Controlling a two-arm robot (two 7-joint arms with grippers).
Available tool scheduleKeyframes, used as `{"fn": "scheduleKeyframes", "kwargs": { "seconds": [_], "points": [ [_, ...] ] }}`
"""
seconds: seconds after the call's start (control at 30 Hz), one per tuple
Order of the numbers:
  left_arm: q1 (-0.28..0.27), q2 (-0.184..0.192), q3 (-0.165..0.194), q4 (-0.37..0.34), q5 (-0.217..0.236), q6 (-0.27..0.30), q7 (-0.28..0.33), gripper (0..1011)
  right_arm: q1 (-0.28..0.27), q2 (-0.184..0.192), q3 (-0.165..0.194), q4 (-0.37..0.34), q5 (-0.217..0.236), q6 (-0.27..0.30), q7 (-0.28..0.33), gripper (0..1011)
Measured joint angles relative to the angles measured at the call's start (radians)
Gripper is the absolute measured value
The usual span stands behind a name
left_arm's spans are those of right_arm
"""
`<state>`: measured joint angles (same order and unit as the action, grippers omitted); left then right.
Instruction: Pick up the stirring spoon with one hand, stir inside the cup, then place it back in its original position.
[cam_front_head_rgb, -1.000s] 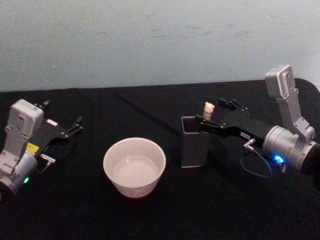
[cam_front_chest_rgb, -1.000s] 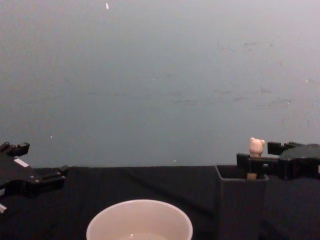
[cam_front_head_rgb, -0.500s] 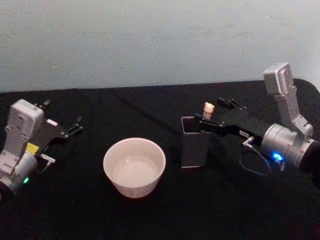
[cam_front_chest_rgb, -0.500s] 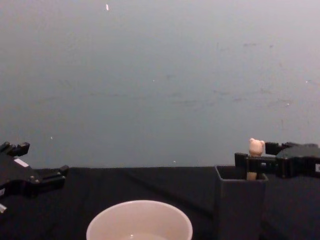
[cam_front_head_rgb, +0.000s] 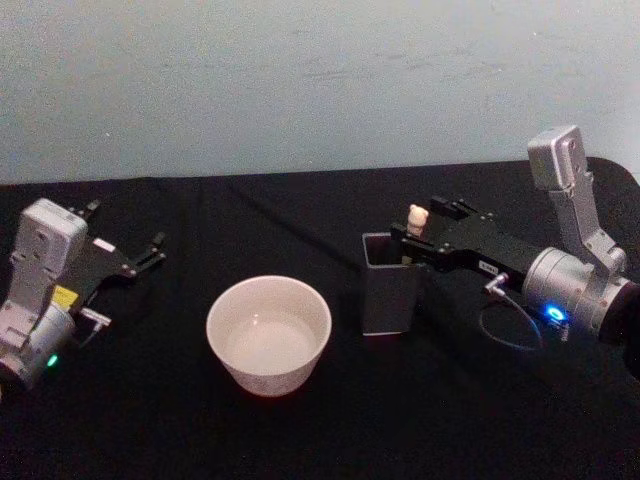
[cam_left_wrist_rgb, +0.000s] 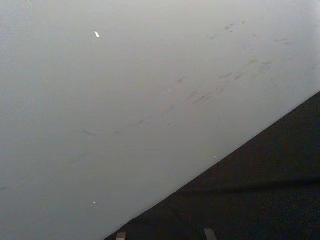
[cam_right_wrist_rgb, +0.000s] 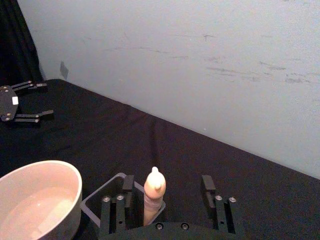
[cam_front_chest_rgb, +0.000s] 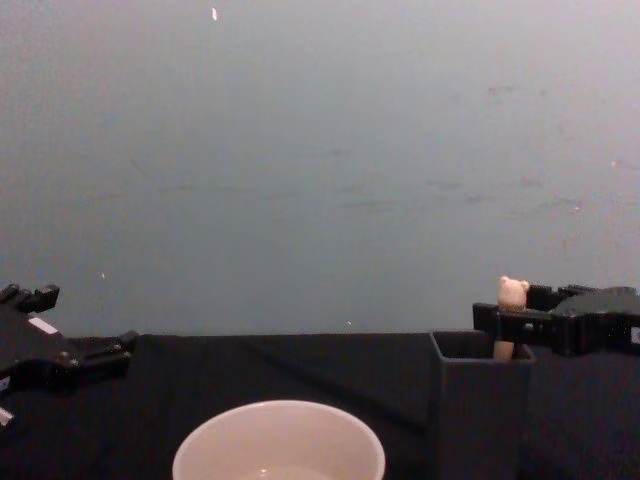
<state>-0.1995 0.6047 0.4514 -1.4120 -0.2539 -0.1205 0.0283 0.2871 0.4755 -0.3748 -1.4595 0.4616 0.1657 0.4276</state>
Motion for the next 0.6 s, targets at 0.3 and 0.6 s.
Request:
{"fn": "scheduleKeyframes", "kwargs": {
  "seconds": [0.3,0.6],
  "points": [
    [0.0,0.0,0.0,0.0,0.0,0.0,0.0,1002,0.0,0.0,0.0,0.0,0.0,-0.001,0.0,594],
    [0.0,0.0,0.0,0.0,0.0,0.0,0.0,1001,0.0,0.0,0.0,0.0,0.0,-0.002,0.0,309]
  ]
}}
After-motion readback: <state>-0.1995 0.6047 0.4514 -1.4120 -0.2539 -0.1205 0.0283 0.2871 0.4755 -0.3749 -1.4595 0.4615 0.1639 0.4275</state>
